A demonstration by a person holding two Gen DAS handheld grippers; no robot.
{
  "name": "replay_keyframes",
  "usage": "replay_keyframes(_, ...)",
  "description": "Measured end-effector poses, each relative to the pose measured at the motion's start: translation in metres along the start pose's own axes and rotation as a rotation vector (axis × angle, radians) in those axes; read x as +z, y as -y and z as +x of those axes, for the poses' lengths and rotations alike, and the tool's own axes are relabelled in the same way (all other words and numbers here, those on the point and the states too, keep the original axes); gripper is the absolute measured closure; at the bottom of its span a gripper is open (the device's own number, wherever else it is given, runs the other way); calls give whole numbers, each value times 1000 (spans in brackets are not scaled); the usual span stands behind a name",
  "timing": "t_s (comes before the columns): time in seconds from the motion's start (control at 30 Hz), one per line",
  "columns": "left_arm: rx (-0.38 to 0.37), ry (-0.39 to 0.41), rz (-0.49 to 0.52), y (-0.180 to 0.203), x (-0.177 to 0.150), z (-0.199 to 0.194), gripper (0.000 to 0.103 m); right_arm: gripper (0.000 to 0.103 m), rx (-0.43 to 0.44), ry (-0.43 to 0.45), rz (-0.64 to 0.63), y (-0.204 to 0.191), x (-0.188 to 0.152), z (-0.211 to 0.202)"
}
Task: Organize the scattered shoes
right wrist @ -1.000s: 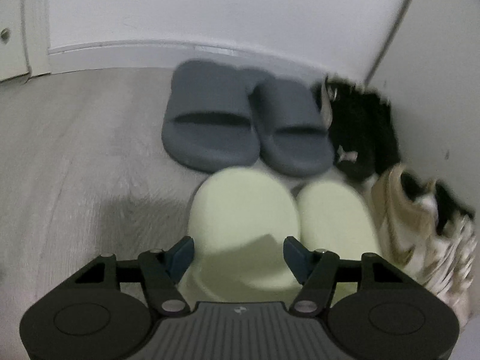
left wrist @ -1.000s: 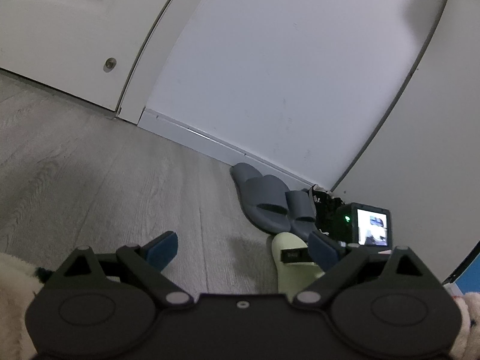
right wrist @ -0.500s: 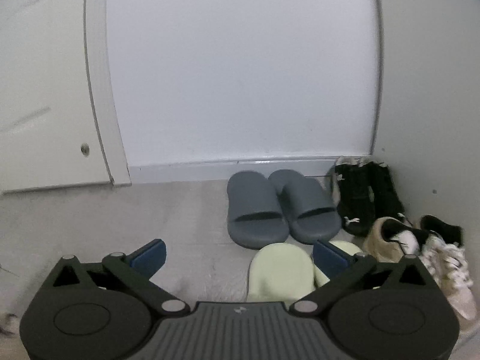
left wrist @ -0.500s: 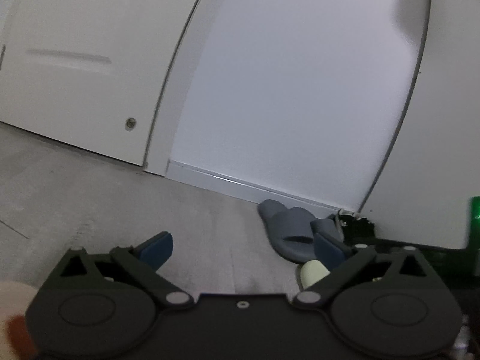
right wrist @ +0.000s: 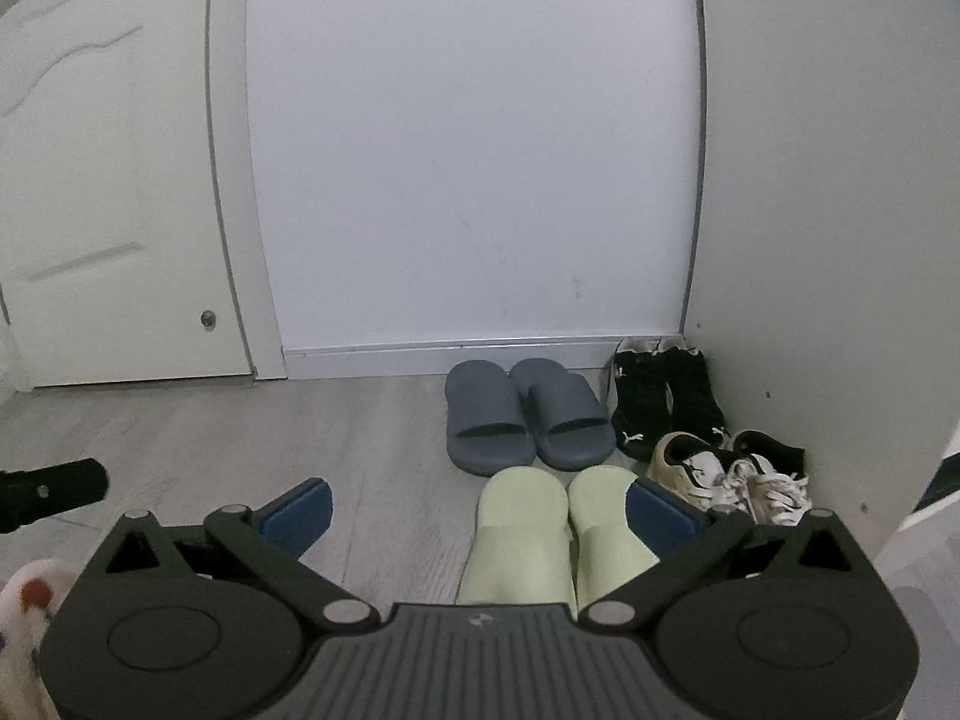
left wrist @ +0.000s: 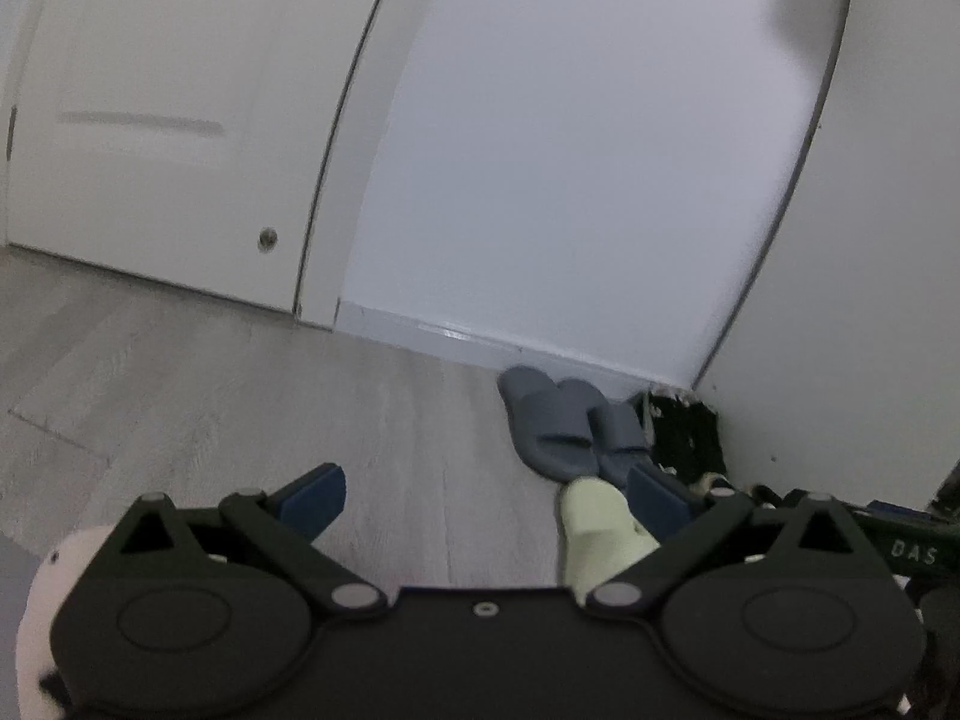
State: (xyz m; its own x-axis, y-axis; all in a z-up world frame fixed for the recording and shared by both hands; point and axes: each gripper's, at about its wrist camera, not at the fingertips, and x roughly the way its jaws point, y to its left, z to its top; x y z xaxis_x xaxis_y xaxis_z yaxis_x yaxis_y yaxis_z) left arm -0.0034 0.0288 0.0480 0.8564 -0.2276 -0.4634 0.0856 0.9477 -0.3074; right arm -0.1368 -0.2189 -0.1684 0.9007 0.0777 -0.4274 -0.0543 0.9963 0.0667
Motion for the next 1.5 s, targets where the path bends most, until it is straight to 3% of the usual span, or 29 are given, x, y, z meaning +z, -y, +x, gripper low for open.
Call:
replay_keyframes(0.37,49,-43,97,29,-18,-41,1,0,15,17,15,-3,-10,-50)
replay_keyframes(0.77,67,-59,108,35,-25,-62,2,0,21,-14,-11,-17,-16,-58)
replay_keyframes(1.5,112,-70,102,32,-28,-62,3,0,31,-54,-41,-33,-24,-57)
